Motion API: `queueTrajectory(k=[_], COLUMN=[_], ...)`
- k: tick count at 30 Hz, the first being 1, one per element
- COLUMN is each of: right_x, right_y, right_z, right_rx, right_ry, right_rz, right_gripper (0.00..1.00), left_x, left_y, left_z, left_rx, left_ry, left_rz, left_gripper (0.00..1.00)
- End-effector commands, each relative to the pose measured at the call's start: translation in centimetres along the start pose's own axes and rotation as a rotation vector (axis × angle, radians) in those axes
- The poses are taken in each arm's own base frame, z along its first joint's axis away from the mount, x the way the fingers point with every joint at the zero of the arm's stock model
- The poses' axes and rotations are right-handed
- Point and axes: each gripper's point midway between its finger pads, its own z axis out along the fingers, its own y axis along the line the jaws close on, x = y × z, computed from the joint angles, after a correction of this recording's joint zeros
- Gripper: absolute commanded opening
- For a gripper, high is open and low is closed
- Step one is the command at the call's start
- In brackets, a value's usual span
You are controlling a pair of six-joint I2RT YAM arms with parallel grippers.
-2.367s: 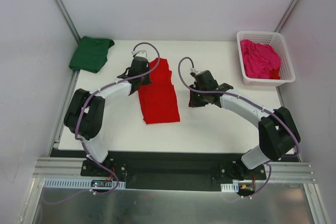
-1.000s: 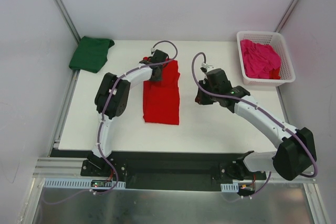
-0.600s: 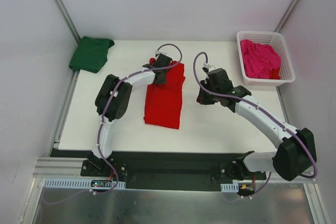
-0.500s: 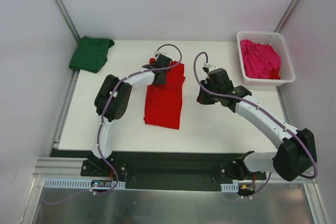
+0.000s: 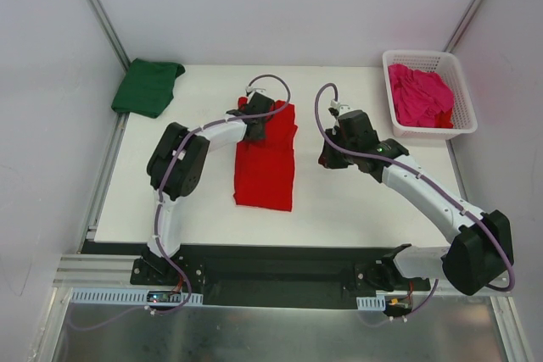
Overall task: Fold and stack the t-shirts
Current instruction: Fold the folded rectangular tshirt in 1/3 of the way, then grab one side of the 2/3 rectangular tshirt with both arms
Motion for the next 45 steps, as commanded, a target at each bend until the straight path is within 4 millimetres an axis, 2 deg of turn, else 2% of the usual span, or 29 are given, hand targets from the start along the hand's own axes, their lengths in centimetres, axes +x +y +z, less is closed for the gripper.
queueTrajectory(k=[1, 4, 8, 13, 16, 18, 21, 22, 26, 29, 31, 32, 33, 34, 35, 36, 37, 38, 39, 40, 41, 42, 43, 44, 45], right_x=[0.1, 0.0, 0.1, 0.2, 0.4, 0.5, 0.9, 1.0, 1.4, 1.6, 1.7, 1.9, 2.0, 2.1, 2.4, 2.6, 2.9, 3.0, 3.5, 3.9, 4.2, 4.6, 5.0, 5.2, 5.5], right_y=[-0.2, -0.2, 0.0, -0.2, -0.3, -0.4, -0.5, -0.5, -0.5, -0.5, -0.5, -0.5, -0.5, -0.4, -0.3, -0.3, 0.0, 0.2, 0.3, 0.7, 0.8, 1.1, 1.3, 1.5, 2.0], right_z=[-0.8, -0.7, -0.6, -0.4, -0.3, -0.2, 0.0, 0.1, 0.3, 0.2, 0.2, 0.2, 0.1, 0.1, 0.1, 0.1, 0.1, 0.2, 0.4, 0.4, 0.6, 0.8, 0.9, 1.1, 1.2], right_rx=[0.003, 0.002, -0.002, 0.001, 0.005, 0.009, 0.011, 0.008, 0.005, 0.001, -0.001, -0.002, -0.007, -0.013, -0.016, -0.022, -0.037, -0.048, -0.056, -0.077, -0.087, -0.1, -0.108, -0.115, -0.126], right_ry=[-0.012, -0.01, -0.006, 0.001, 0.006, 0.007, 0.016, 0.021, 0.027, 0.029, 0.03, 0.035, 0.036, 0.04, 0.047, 0.048, 0.055, 0.058, 0.066, 0.075, 0.081, 0.087, 0.098, 0.103, 0.107], right_rz=[0.013, 0.016, 0.012, 0.014, 0.014, 0.016, 0.018, 0.017, 0.022, 0.025, 0.027, 0.029, 0.029, 0.029, 0.037, 0.04, 0.047, 0.055, 0.064, 0.069, 0.073, 0.082, 0.084, 0.087, 0.085], right_gripper=[0.12, 0.12, 0.12, 0.12, 0.12, 0.12, 0.12, 0.12, 0.12, 0.12, 0.12, 0.13, 0.13, 0.13, 0.13, 0.13, 0.13, 0.13, 0.14, 0.17, 0.2, 0.25, 0.4, 0.49, 0.55], left_x=[8.1, 8.9, 9.1, 8.4, 6.3, 4.2, 0.5, -1.3, -5.8, -7.7, -7.9, -8.3, -8.2, -7.1, -7.3, -6.8, -4.6, -4.5, -3.5, -0.8, -0.4, 0.8, 3.6, 4.0, 5.1], left_y=[2.8, 3.1, 3.2, 3.0, 2.3, 1.8, 1.3, 1.1, 1.1, 1.4, 1.8, 2.1, 2.3, 2.8, 3.2, 3.3, 3.9, 4.2, 4.3, 4.9, 5.1, 5.0, 5.5, 5.7, 5.7], left_z=[-0.7, -1.1, -1.3, -1.3, -1.7, -2.4, -4.0, -4.7, -7.7, -9.5, -10.1, -11.1, -11.5, -11.5, -12.8, -13.2, -12.9, -14.3, -14.6, -14.2, -15.6, -16.0, -15.8, -17.1, -17.4], left_rx=[-0.091, -0.097, -0.098, -0.092, -0.072, -0.056, -0.035, -0.031, -0.024, -0.026, -0.037, -0.039, -0.039, -0.047, -0.04, -0.033, -0.04, -0.024, -0.006, -0.011, 0.012, 0.044, 0.044, 0.074, 0.09], left_ry=[0.241, 0.257, 0.258, 0.243, 0.199, 0.151, 0.067, 0.026, -0.09, -0.145, -0.157, -0.178, -0.181, -0.163, -0.18, -0.177, -0.139, -0.156, -0.142, -0.092, -0.108, -0.088, -0.039, -0.055, -0.045], left_rz=[0.05, 0.035, 0.022, 0.023, 0.023, 0.031, 0.041, 0.036, 0.054, 0.06, 0.059, 0.052, 0.048, 0.043, 0.026, 0.016, 0.002, -0.019, -0.03, -0.048, -0.071, -0.087, -0.105, -0.128, -0.138], left_gripper=[0.0, 0.0, 0.0, 0.0, 0.0, 0.0, 0.0, 0.0, 0.0, 0.0, 0.0, 0.0, 0.0, 0.0, 0.0, 0.0, 0.0, 0.0, 0.0, 0.0, 0.0, 0.0, 0.0, 0.0, 0.0])
